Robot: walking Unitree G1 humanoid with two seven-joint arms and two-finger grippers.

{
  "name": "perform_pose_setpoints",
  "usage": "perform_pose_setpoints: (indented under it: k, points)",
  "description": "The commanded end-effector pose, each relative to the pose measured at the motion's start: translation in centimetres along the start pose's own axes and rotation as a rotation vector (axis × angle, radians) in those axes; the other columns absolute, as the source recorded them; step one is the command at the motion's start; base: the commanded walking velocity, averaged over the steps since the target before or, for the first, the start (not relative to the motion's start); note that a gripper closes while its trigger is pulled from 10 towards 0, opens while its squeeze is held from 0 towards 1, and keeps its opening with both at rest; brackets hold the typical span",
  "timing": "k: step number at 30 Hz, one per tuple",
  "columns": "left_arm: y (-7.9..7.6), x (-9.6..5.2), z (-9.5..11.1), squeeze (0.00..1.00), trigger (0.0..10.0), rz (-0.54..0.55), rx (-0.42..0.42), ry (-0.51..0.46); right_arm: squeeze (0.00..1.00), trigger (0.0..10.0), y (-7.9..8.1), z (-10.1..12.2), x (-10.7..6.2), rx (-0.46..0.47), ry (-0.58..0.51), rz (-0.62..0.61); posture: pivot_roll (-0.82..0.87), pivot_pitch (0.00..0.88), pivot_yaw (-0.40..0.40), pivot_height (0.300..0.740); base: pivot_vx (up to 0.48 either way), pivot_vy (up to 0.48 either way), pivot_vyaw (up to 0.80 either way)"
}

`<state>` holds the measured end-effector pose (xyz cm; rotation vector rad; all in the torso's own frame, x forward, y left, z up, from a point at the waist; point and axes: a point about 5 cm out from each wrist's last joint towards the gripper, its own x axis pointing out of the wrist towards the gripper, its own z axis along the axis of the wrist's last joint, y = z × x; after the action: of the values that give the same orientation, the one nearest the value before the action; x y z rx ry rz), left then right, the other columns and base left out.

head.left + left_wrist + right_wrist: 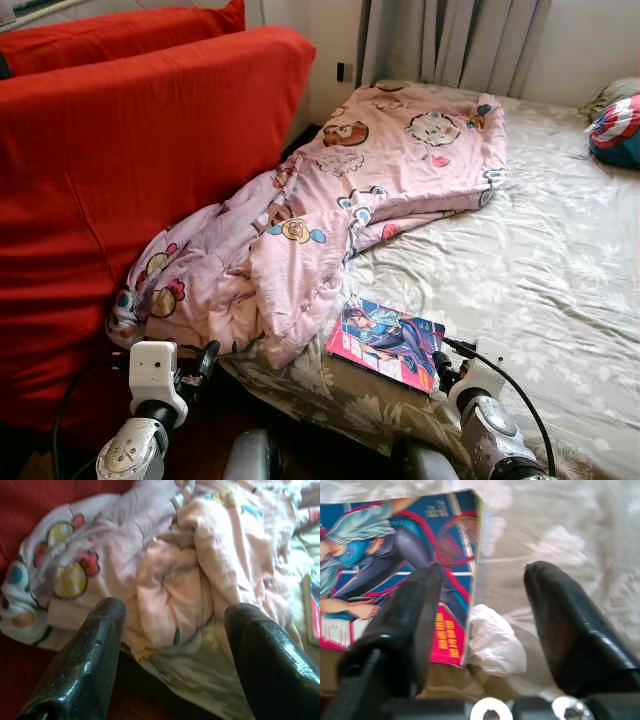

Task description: Clean up the room

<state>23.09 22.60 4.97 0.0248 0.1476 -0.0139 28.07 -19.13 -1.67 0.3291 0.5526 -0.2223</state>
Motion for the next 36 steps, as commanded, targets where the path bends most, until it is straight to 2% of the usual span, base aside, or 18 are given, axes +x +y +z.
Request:
perform_pose_setpoints:
  k: [1,2,3,4,13,16,29,36]
  points:
    - [0.8,-0.8,-0.2,0.00,10.0,0.033,0.005,0.022,0.95,10.0,-0.5,0.0,0.1,0.053,0.034,-0.035,0.20,0.140,-0.021,0.599,0.000,0.000,0.00]
    - [0.9,-0.9,-0.3,0.00,10.0,0.038,0.004,0.024,0.39,10.0,-0.4,-0.1,0.1,0.063,0.043,-0.033,0.20,0.141,-0.024,0.599,0.000,0.000,0.00]
    - [0.9,-1.0,-0.3,0.00,10.0,0.041,0.003,0.026,0.39,10.0,-0.3,-0.2,0.1,0.069,0.049,-0.032,0.20,0.141,-0.024,0.599,0.000,0.000,0.00]
    - [0.9,-1.2,-0.3,0.00,10.0,0.045,0.000,0.029,0.00,10.0,-0.1,-0.2,0.1,0.080,0.052,-0.022,0.20,0.142,-0.027,0.599,0.000,0.000,0.00]
    - [1.0,-1.8,-0.1,0.00,10.0,0.045,0.011,0.034,0.00,10.0,0.7,-0.8,0.1,0.138,0.106,-0.001,0.24,0.154,-0.022,0.599,0.000,0.000,0.00]
    - [1.2,-2.0,0.0,0.00,10.0,0.047,0.016,0.036,0.00,10.0,0.8,-0.9,0.1,0.133,0.107,-0.004,0.25,0.158,-0.014,0.599,0.000,0.000,0.00]
    - [1.4,-2.4,0.1,0.00,10.0,0.034,0.043,0.061,0.00,10.0,-0.3,-0.9,0.0,0.180,0.098,-0.059,0.25,0.165,0.003,0.599,0.000,0.000,0.00]
    - [1.4,-2.3,0.1,0.00,10.0,0.032,0.047,0.064,0.00,10.0,-0.2,-1.1,0.0,0.193,0.105,-0.053,0.25,0.165,0.003,0.599,0.000,0.000,0.00]
